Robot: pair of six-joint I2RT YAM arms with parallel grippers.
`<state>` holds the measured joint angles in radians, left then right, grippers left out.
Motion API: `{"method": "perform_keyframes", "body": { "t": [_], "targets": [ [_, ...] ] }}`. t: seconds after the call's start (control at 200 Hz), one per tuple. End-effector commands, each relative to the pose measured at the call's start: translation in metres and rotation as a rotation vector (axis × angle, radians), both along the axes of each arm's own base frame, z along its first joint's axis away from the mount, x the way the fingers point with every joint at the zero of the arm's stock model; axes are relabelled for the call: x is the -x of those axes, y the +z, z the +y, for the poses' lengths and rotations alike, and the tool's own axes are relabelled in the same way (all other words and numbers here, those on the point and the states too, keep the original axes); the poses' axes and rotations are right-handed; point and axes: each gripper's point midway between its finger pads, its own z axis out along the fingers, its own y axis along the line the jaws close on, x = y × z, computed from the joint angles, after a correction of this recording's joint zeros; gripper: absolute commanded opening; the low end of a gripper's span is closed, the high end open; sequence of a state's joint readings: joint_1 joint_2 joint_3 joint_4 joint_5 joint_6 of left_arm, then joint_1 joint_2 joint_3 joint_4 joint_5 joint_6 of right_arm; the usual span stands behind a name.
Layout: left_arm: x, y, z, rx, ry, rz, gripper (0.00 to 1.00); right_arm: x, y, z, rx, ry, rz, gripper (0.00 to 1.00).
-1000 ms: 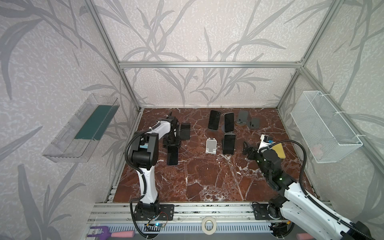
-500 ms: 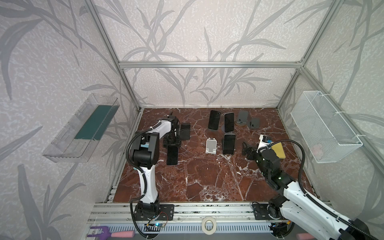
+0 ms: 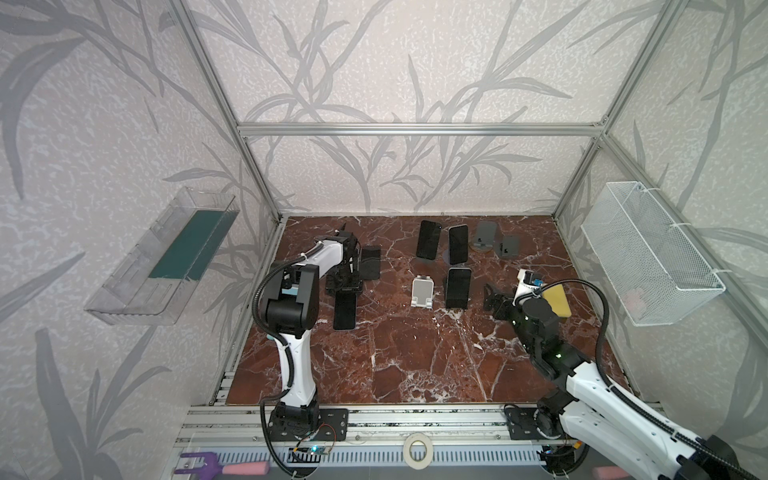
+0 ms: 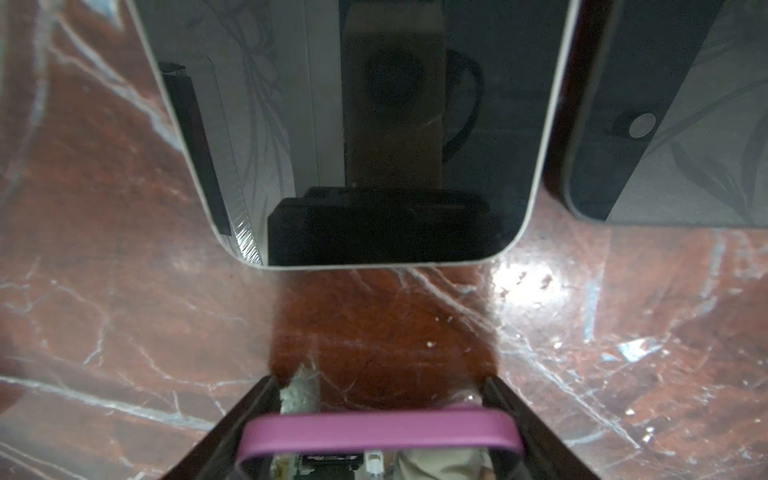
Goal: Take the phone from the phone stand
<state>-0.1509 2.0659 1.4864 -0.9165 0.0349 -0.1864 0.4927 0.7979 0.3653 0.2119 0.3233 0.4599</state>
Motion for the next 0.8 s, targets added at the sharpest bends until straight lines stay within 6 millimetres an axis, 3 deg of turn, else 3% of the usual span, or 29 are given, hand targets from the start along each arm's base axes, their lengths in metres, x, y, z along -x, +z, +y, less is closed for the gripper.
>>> {"method": "perform_keyframes", "body": {
  "t": [0.0, 0.145, 0.455, 0.795],
  "targets": [
    [0.000, -0.012, 0.009, -0.103, -0.017, -0.005, 0.83, -0.001, 0.012, 0.004, -0.014, 0.016, -0.035, 0.92],
    [-0.002, -0.009, 0.008, -0.149, -0.037, -0.029, 0.83, 0.002, 0.016, -0.001, -0.012, 0.000, -0.052, 0.93],
    [-0.013, 0.004, 0.013, -0.181, -0.013, -0.073, 0.74, 0.001, 0.015, 0.003, -0.023, 0.015, -0.044, 0.92],
    [-0.022, -0.003, 0.004, -0.131, 0.023, -0.093, 0.73, 0.002, 0.015, 0.001, -0.018, 0.007, -0.047, 0.93]
  ]
}}
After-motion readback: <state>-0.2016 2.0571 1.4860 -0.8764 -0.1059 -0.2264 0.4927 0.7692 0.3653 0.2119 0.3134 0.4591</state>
